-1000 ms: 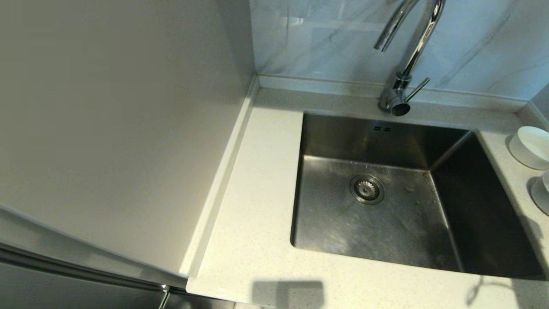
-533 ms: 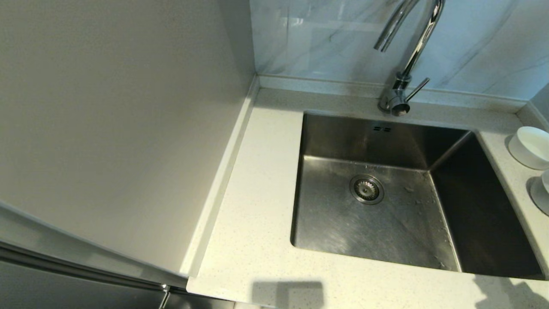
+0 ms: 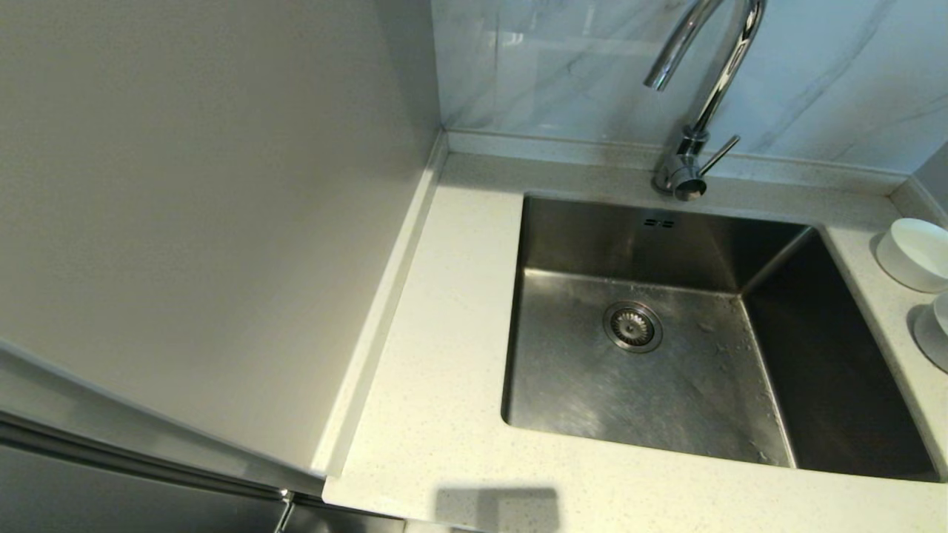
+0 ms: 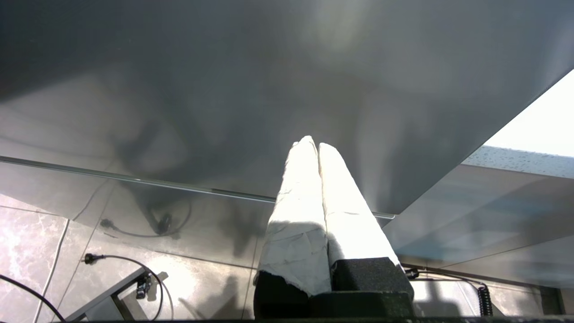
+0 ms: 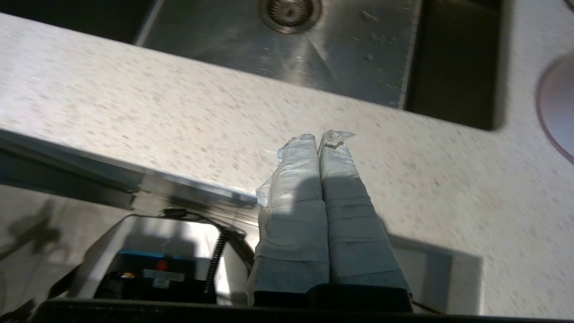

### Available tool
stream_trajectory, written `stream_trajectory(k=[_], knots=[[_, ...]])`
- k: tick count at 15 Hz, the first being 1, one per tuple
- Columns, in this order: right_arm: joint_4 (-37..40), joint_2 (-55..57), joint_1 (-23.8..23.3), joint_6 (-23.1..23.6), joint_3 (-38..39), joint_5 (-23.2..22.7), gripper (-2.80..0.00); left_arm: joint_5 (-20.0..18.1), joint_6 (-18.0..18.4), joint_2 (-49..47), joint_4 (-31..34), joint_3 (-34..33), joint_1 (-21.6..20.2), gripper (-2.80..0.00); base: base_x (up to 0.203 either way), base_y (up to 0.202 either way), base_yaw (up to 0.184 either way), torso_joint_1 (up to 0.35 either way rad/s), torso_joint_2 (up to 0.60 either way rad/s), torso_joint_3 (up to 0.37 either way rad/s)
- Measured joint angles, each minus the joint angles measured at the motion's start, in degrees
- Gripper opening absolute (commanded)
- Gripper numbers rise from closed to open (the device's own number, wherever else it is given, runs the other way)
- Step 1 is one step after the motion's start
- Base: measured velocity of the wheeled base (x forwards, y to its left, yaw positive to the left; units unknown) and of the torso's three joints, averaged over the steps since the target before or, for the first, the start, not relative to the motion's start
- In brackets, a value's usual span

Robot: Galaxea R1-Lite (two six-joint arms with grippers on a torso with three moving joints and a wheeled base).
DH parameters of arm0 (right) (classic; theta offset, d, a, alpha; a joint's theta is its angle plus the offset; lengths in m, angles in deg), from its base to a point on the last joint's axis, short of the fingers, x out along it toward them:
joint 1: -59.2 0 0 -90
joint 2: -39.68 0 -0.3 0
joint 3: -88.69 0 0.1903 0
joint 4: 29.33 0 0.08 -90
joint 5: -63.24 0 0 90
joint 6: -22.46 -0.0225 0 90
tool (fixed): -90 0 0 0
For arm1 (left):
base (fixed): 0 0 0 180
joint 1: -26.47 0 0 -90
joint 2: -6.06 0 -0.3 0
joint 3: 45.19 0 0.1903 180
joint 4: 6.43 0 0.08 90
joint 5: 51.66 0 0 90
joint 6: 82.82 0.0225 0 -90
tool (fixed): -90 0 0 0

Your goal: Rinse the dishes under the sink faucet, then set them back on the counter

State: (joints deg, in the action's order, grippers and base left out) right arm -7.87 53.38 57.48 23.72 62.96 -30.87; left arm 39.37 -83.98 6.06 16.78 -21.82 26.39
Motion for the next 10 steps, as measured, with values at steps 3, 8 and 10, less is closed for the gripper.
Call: stream_trajectory(k=[3, 8, 10], knots=[[4.7, -8.5, 1.4, 0.9, 1.0, 3.1, -2.8, 0.0, 0.0, 0.0, 0.0, 0.0, 0.0, -2.8, 0.0, 0.0, 0.0, 0.0, 0.0, 0.0], [5.2, -13.2, 1.8, 1.0, 1.1, 3.3, -2.8, 0.0, 0.0, 0.0, 0.0, 0.0, 0.0, -2.8, 0.0, 0.0, 0.0, 0.0, 0.0, 0.0], [5.3, -13.6, 1.8, 1.0, 1.1, 3.3, -2.8, 0.0, 0.0, 0.0, 0.0, 0.0, 0.0, -2.8, 0.0, 0.0, 0.0, 0.0, 0.0, 0.0]])
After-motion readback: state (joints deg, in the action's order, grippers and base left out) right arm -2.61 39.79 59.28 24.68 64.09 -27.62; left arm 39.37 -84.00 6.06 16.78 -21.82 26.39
